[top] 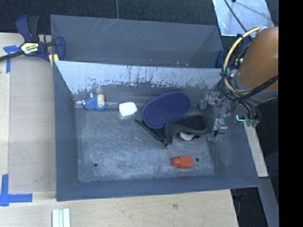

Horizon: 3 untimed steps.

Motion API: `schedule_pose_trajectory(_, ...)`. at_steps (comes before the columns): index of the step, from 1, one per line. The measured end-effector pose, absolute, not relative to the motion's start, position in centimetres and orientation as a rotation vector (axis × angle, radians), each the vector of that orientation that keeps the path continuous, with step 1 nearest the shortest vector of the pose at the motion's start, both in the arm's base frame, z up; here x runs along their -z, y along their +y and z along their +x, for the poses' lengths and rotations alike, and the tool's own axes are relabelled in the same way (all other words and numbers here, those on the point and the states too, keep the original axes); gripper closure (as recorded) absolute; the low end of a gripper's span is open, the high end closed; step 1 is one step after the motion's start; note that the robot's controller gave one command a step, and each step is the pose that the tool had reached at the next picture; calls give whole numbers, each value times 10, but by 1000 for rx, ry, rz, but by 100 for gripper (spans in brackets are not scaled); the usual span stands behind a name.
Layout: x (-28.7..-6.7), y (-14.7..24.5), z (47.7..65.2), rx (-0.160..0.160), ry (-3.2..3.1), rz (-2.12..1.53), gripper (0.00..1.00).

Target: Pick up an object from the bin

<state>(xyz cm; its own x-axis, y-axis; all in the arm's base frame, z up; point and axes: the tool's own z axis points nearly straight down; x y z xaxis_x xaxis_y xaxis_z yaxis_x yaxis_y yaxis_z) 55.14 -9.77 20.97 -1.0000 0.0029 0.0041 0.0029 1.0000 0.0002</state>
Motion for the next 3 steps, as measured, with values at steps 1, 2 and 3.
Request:
schedule_pose_trajectory(1, -75, -104, 581, 0, -3138, 23, 0)
schedule_pose_trajectory(2, -81, -104, 583, -2, -3146, 28, 100)
schedule_pose_trajectory(3, -237, -102, 535, -3, -3144, 69, 100)
